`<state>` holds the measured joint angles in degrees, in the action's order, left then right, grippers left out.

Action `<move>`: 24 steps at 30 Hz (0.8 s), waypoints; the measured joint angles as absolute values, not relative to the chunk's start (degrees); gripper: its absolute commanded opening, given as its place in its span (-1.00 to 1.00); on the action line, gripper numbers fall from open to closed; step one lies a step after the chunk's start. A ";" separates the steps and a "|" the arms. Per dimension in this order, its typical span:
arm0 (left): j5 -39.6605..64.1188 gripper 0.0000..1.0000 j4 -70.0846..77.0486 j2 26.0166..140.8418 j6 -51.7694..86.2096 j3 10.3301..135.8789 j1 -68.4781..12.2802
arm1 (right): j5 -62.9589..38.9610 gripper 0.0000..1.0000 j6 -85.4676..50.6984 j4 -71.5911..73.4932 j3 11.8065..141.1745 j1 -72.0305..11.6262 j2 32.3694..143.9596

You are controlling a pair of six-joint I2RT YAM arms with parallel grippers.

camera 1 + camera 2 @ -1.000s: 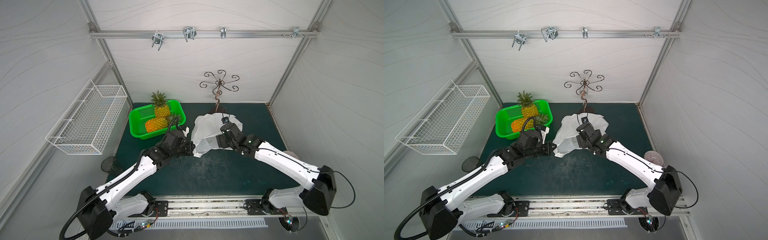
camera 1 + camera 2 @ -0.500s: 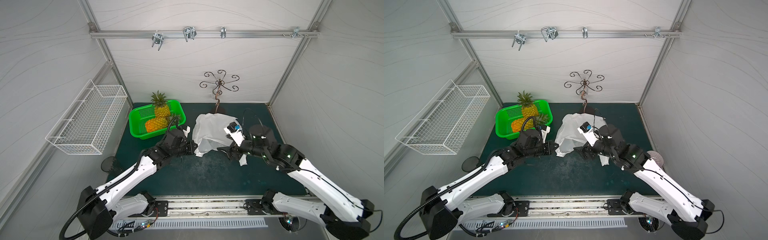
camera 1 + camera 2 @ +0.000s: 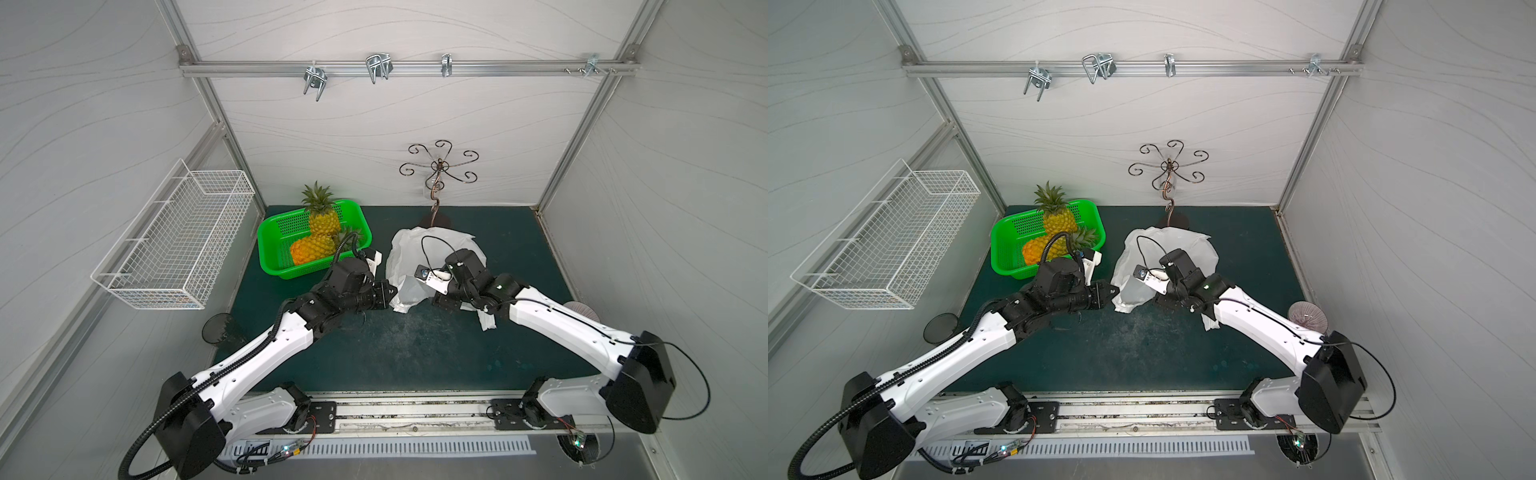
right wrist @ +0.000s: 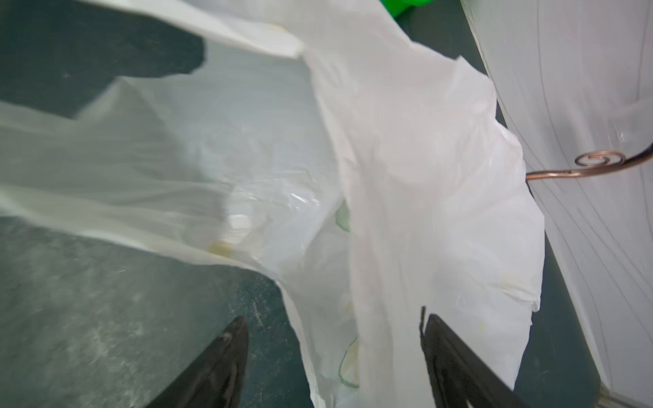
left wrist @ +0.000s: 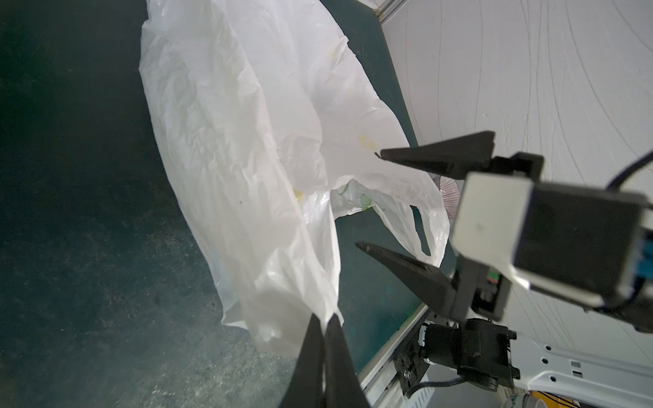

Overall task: Place the pineapple into a plastic bag & tie a knot
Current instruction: Open the plastic bag at the center of the board.

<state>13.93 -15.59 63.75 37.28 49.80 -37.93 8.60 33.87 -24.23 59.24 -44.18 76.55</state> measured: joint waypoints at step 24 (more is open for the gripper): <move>3.68 0.99 -22.02 63.07 34.37 50.96 -38.41 | 5.76 -1.00 30.48 -24.69 74.19 -43.97 78.83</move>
<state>3.68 -22.02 63.07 34.37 50.96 -38.41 5.76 30.48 -24.69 74.19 -43.97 78.83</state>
